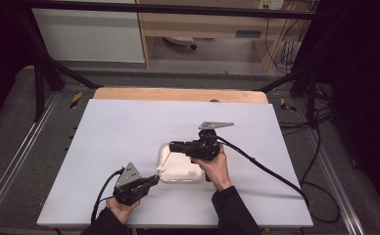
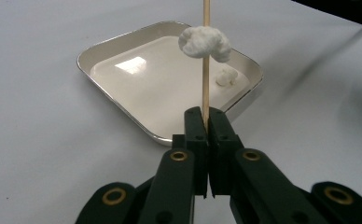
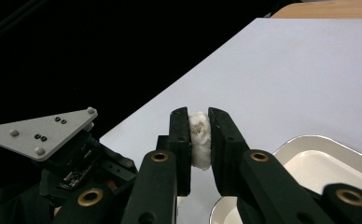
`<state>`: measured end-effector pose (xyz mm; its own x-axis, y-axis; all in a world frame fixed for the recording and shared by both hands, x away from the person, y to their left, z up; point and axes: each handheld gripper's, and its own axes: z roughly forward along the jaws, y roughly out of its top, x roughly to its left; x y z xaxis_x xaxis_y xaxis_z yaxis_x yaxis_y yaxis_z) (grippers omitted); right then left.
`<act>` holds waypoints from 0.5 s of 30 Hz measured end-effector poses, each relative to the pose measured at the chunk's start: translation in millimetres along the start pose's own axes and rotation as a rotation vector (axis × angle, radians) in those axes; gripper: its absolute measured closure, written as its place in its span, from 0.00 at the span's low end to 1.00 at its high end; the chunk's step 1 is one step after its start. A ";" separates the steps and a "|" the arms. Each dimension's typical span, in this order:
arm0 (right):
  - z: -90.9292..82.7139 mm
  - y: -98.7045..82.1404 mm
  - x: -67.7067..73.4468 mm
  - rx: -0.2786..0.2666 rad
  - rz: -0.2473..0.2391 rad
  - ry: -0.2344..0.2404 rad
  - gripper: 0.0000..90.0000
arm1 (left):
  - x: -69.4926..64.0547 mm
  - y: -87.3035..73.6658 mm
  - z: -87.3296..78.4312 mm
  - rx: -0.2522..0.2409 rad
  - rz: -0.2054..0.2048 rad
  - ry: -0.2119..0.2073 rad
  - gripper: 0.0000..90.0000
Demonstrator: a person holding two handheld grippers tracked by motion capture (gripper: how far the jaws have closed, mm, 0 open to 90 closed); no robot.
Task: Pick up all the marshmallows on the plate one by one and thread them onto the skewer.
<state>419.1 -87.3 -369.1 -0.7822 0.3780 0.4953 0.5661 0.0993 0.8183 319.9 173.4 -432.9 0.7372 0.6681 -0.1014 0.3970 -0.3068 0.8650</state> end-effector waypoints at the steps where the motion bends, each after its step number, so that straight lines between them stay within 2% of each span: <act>1: 0.1 -0.3 0.0 0.000 -0.001 -0.001 0.90 | -0.1 0.0 0.0 0.000 0.001 0.001 0.98; 15: 3.6 -5.2 1.3 0.001 -0.015 0.001 0.90 | -0.8 -0.1 0.2 0.007 -0.003 0.002 0.98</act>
<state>416.1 -84.0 -373.8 -0.7909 0.3753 0.4833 0.5545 0.1057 0.8254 319.4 172.8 -433.0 0.7346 0.6705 -0.1034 0.4032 -0.3089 0.8614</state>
